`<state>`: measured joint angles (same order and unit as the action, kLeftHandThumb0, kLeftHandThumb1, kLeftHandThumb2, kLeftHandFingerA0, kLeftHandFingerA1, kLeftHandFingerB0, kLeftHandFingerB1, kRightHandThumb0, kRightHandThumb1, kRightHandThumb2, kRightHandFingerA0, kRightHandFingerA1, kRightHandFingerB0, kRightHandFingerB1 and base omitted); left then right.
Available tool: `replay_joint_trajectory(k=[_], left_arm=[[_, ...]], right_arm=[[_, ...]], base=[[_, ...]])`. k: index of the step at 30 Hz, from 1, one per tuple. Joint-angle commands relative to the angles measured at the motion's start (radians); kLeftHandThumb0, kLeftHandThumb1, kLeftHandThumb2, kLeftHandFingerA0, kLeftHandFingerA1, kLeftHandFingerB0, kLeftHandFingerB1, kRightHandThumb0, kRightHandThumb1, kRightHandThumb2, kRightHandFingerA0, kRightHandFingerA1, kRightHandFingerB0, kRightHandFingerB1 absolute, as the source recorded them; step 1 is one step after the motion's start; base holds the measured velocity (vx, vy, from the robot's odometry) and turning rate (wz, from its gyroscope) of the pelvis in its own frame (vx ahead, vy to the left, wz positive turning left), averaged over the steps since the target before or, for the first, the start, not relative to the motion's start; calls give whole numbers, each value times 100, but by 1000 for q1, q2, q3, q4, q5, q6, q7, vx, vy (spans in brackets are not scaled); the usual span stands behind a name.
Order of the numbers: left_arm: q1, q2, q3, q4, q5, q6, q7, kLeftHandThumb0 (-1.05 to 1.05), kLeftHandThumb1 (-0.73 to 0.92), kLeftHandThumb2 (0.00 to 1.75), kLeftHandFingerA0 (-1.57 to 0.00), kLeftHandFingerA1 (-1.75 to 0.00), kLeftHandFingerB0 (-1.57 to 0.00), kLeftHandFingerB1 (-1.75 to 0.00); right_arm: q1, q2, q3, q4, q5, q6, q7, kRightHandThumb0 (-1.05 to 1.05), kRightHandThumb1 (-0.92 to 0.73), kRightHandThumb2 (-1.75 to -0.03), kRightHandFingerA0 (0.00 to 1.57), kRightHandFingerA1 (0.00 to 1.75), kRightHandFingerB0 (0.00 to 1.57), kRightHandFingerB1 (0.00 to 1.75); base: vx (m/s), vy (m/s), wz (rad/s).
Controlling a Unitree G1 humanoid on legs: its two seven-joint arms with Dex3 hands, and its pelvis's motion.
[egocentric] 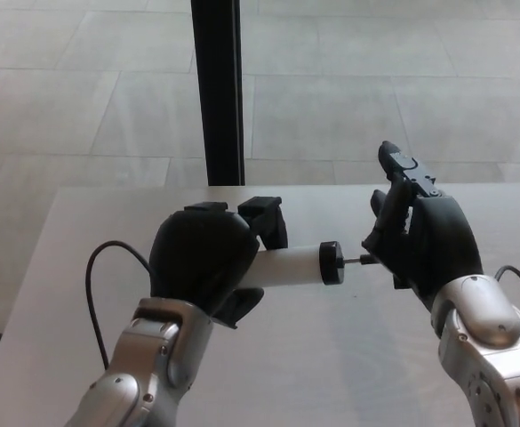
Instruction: The robot uses its left hand to lift the air pump kept on the middle of the desk and use the right hand to compress the handle
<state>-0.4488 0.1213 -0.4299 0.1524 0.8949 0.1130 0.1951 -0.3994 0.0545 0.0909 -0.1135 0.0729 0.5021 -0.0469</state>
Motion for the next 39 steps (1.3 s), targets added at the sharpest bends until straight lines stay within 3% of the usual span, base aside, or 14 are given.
replay_joint_trajectory(k=[1,3,7,14,15,16,19,23,27,29,30,31,32,39], left_arm=[[-58,6,-7,10,17,3,1,-15,52,110,-96,-175,-74,-149],[-75,-1,-1,7,3,4,-8,-16,51,112,-98,-175,-85,-113],[-95,-14,-2,1,12,28,-13,-16,51,109,-93,-175,-81,-131],[-103,-74,-7,15,2,69,-4,-16,43,120,-99,-171,-90,-108],[-101,-84,-6,14,-2,74,-2,-16,45,118,-100,-168,-91,-82],[-100,-90,-8,12,1,81,-4,-21,48,111,-127,-136,-83,-80],[-99,-101,-16,24,-2,66,21,-22,62,80,-105,-153,-91,-69],[-90,-103,-34,17,11,92,-18,-29,73,68,-95,-154,-86,-81],[-59,-100,-47,18,18,131,-34,-12,53,106,-88,-171,-80,-124],[-22,-80,-56,21,19,134,-40,-17,51,106,-122,-141,-92,-119],[-10,-69,-65,27,28,131,-34,-12,55,102,-91,-175,-73,-153],[20,-33,-81,40,33,115,-51,-18,49,104,-122,-141,-99,-126],[33,-16,-92,43,38,124,-78,-15,58,96,-90,-175,-71,-152],[91,59,-149,117,31,111,-130,-18,60,93,-87,-167,-81,-105]], right_arm=[[-22,-21,14,17,-27,44,14,-103,-92,-132,0,12,0,9],[-22,-15,15,25,-22,44,18,-102,-92,-132,0,13,0,10],[-21,4,7,22,-13,73,9,-105,-92,-132,0,11,0,7],[-38,44,-33,52,6,15,-1,-103,-92,-135,0,14,0,8],[-39,53,-35,45,9,24,-1,-103,-92,-135,0,13,0,7],[-40,63,-42,46,10,17,-8,-104,-92,-135,0,12,0,6],[-54,77,-59,45,9,30,-19,-105,-92,-135,0,9,0,3],[-54,84,-67,44,2,23,-25,-105,-90,-134,0,7,0,2],[-51,49,-81,28,-21,48,-32,-102,-92,-136,0,6,0,5],[-46,14,-128,29,2,35,-11,-102,-92,-135,0,9,0,5],[-42,2,-146,24,13,22,2,-97,-92,-134,0,12,0,9],[-37,-51,-187,9,17,15,20,-95,-92,-132,0,12,0,10],[-34,-74,-205,10,24,15,34,-95,-92,-131,0,12,0,9],[-44,-207,-325,36,47,7,61,-91,-86,-121,0,14,9,27]], base=[[0,0,0],[0,0,0],[0,0,0],[0,0,0],[0,0,0],[0,0,0],[0,0,0],[0,0,0],[0,0,0],[0,0,0],[0,0,0],[0,0,0],[0,0,0],[0,0,0]])
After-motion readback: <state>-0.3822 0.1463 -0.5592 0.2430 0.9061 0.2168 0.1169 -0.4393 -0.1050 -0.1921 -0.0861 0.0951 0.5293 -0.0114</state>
